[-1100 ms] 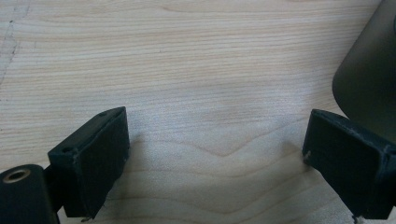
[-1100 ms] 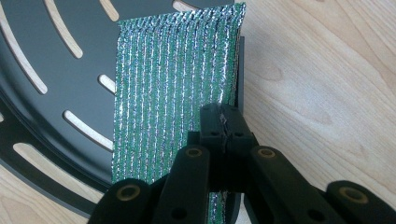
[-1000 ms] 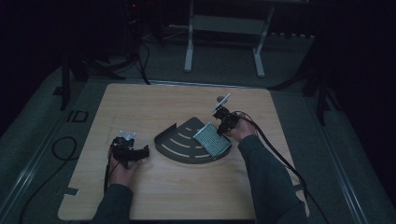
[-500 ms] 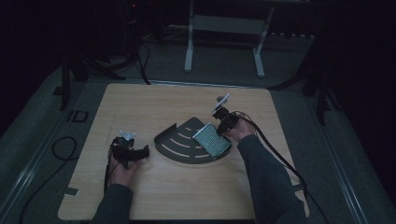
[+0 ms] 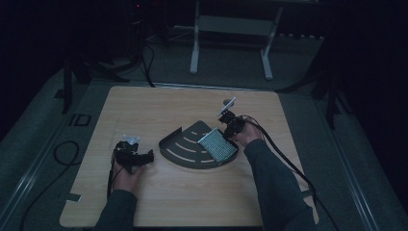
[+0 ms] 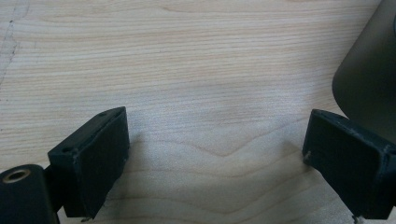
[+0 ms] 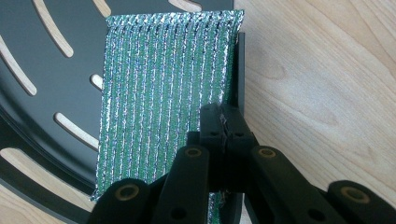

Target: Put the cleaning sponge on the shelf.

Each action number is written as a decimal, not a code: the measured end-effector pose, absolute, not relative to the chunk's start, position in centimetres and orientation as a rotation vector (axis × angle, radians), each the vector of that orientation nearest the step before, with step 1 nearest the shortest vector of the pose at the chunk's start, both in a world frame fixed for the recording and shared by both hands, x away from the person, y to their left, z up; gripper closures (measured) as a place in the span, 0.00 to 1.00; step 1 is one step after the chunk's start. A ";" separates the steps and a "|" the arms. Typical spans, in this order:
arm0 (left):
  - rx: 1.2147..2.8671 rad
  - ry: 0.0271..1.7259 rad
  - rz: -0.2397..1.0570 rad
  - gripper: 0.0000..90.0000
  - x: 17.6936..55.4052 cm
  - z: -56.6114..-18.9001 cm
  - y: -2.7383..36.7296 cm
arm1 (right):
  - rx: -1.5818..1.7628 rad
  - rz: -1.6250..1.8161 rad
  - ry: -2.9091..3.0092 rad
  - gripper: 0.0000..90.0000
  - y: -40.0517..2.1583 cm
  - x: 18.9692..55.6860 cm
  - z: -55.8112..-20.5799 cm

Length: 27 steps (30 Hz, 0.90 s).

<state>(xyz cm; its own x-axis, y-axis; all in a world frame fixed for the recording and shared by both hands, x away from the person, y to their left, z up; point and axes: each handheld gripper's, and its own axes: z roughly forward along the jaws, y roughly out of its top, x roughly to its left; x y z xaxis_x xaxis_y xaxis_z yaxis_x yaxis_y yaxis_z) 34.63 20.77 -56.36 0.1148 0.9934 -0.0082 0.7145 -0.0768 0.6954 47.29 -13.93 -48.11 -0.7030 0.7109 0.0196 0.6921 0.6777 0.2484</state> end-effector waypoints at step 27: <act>1.851 1.654 0.661 0.09 34.6 -56.4 20.8 | 1.213 0.542 2.746 0.62 -17.5 45.1 -46.3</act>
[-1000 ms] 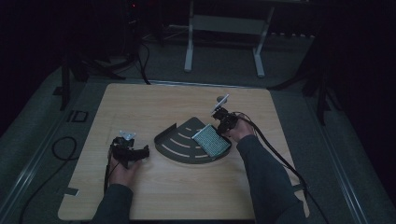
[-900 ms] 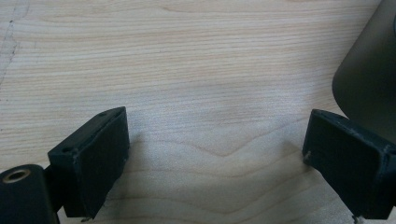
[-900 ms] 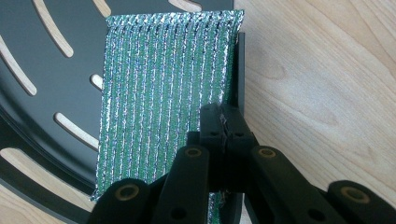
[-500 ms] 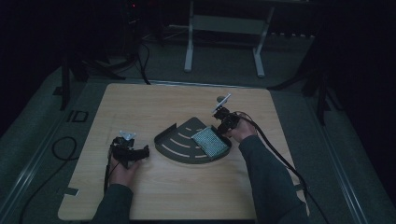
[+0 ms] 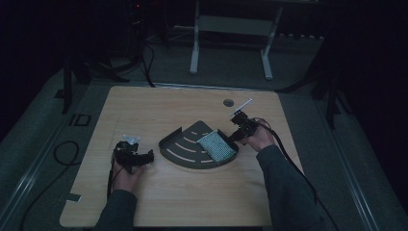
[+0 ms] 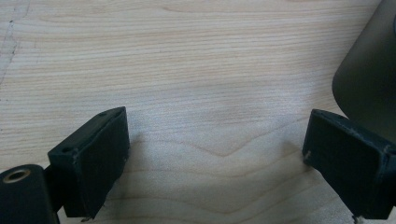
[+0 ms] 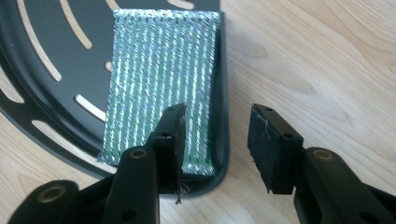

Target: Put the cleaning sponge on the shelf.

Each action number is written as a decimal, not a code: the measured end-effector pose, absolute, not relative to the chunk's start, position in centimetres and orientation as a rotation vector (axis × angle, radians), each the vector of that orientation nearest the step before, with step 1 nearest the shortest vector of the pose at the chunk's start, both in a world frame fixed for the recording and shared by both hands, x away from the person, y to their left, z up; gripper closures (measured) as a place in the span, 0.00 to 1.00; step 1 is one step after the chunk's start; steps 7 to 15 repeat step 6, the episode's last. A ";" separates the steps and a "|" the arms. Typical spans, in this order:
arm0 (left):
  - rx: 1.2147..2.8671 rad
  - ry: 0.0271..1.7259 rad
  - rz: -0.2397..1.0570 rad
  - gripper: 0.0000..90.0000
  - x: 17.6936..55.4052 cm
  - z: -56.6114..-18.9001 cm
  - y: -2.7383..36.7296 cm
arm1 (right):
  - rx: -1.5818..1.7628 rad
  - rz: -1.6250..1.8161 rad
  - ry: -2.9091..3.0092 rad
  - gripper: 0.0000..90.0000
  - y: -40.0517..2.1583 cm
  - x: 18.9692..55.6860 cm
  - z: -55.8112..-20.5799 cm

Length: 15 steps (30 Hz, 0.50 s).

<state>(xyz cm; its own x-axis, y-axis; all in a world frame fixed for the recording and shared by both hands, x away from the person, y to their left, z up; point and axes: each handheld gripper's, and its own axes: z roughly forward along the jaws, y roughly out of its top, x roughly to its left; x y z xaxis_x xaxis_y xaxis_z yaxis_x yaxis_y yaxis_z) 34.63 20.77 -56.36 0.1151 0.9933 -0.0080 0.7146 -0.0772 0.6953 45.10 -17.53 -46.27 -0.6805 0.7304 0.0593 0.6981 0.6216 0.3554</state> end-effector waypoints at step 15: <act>1.850 1.654 0.660 0.09 34.6 -56.4 20.8 | 1.244 0.576 2.713 0.60 -19.1 44.4 -46.1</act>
